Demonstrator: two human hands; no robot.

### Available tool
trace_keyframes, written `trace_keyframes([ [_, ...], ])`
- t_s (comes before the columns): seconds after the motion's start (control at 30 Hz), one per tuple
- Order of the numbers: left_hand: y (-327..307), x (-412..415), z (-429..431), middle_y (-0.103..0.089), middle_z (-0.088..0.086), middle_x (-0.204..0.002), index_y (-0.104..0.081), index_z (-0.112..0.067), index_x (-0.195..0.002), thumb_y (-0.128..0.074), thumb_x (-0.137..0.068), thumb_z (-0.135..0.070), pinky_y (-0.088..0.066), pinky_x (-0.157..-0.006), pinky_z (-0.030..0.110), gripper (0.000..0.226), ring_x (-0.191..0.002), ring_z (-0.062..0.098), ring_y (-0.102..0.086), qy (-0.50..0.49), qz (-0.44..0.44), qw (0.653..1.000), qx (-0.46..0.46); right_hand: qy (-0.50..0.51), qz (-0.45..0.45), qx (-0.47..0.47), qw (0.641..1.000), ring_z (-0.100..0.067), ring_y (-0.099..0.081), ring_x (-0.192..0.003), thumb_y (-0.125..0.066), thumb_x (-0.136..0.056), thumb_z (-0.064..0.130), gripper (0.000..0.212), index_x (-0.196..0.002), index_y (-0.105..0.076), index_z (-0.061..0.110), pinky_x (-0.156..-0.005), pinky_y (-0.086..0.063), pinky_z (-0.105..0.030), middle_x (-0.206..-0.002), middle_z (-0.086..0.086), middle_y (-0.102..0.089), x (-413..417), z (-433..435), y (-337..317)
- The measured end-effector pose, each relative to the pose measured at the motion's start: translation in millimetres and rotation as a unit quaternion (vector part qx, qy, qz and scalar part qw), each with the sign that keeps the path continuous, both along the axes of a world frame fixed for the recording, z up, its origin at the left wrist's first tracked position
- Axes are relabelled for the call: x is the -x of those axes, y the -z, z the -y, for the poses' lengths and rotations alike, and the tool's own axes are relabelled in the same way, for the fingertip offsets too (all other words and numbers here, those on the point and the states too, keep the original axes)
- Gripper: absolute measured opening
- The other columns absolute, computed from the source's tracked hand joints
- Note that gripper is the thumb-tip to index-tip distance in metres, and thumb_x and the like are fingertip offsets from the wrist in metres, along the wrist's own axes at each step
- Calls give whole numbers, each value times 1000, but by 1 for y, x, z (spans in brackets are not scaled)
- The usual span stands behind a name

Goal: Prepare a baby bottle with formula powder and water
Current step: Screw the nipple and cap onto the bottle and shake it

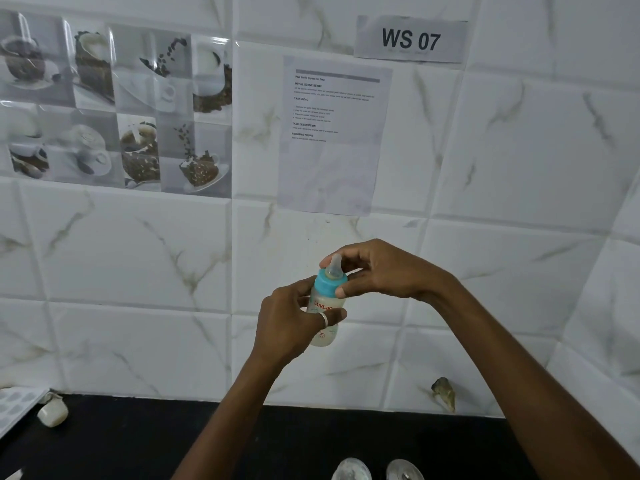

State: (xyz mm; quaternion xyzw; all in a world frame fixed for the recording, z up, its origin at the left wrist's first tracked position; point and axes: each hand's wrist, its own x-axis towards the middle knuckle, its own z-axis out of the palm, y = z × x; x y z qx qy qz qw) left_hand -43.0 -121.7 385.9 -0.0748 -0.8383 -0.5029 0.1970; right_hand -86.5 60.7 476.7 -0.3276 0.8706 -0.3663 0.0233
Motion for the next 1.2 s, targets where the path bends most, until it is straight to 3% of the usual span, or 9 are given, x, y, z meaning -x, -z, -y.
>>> trace_keyframes([
  [0.17,-1,1,1,-71,-1,-129,-65,-20,-134,-85,-79,-35,-48,-92,27,60,-105,9,-62,16,2,1000,-14,-18,23,41,999,-14,-67,-117,-75,-88,2,43,-129,-67,14,-99,-55,-31,-126,2,-71,2,-5,3],
  [0.27,1,2,1,-70,1,-132,-61,-19,-138,-84,-80,-34,-50,-97,30,65,-112,14,-65,20,13,1000,-15,-22,40,85,995,-17,-65,-120,-73,-90,0,44,-131,-65,11,-97,-55,-30,-129,-1,-69,3,-9,0],
  [0.4,4,4,0,-70,0,-132,-62,-20,-138,-85,-80,-33,-51,-99,34,64,-106,8,-61,22,13,999,-25,-24,45,72,996,-16,-66,-120,-74,-89,0,41,-126,-68,17,-97,-55,-30,-130,0,-69,4,-10,-1],
  [0.8,8,8,-5,-73,-1,-126,-66,-22,-134,-85,-79,-36,-46,-90,23,60,-101,8,-61,-12,-19,999,-30,40,1,73,997,-15,-70,-109,-80,-86,14,38,-122,-70,11,-98,-57,-34,-121,0,-73,2,3,19],
  [0.97,13,7,-9,-74,-4,-121,-66,-23,-134,-86,-77,-39,-41,-75,11,62,-97,7,-62,-36,-43,997,-46,114,-25,121,986,-12,-72,-102,-84,-83,27,40,-119,-71,16,-94,-59,-38,-111,5,-75,-5,13,36],
  [1.07,13,6,-11,-75,-7,-118,-66,-25,-134,-86,-77,-41,-40,-73,6,62,-98,7,-65,-45,-49,996,-53,165,-48,168,971,-7,-72,-97,-87,-79,32,40,-114,-72,20,-90,-60,-33,-106,10,-76,-11,20,49],
  [1.2,15,5,-14,-75,-6,-118,-65,-26,-136,-85,-79,-39,-38,-72,4,61,-95,3,-62,-57,-61,995,-51,239,-104,213,942,3,-68,-89,-87,-76,38,39,-107,-69,23,-76,-56,-14,-98,18,-71,-20,33,63],
])
